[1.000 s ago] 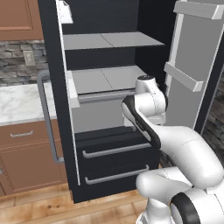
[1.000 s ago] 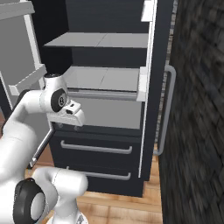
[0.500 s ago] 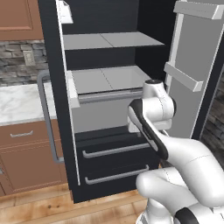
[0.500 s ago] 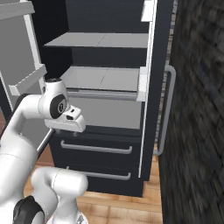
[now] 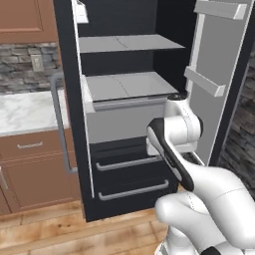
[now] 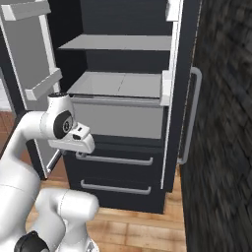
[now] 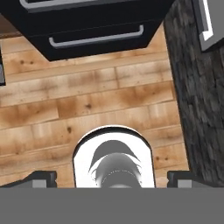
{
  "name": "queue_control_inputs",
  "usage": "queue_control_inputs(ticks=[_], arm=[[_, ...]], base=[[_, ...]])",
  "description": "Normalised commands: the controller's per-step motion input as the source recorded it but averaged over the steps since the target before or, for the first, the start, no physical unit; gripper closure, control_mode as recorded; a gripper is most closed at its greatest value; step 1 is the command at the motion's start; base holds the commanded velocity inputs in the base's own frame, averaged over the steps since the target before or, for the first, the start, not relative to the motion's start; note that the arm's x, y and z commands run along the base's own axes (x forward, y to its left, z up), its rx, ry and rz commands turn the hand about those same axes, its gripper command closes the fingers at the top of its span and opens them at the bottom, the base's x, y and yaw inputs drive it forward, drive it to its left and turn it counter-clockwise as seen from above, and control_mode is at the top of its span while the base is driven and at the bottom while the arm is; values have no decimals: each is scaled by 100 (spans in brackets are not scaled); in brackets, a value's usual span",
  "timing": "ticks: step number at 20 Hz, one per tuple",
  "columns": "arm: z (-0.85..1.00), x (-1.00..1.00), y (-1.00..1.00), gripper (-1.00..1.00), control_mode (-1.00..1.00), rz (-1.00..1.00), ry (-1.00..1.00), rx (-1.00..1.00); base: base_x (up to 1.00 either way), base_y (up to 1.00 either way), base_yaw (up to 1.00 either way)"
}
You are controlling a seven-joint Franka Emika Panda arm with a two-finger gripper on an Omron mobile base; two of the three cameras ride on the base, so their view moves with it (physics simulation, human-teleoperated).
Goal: Place one of the steaks on the plate and the other in the bowl. Then place the bowl in the fridge.
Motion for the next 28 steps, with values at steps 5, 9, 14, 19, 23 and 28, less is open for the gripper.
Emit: queue_control_inputs(ticks=[5, 9, 14, 19, 23, 28], arm=[[0, 0, 0, -100, 100, 0, 0, 0], [0, 0, 0, -100, 100, 0, 0, 0], [0, 0, 0, -100, 100, 0, 0, 0], [0, 0, 0, -100, 100, 0, 0, 0], [0, 0, 0, -100, 100, 0, 0, 0], [0, 0, 0, -100, 100, 0, 0, 0]], base=[[-71, 46, 0], [-82, 25, -1], [-100, -5, -3], [-100, -5, -1], [-100, -48, 0], [-100, -36, 0]])
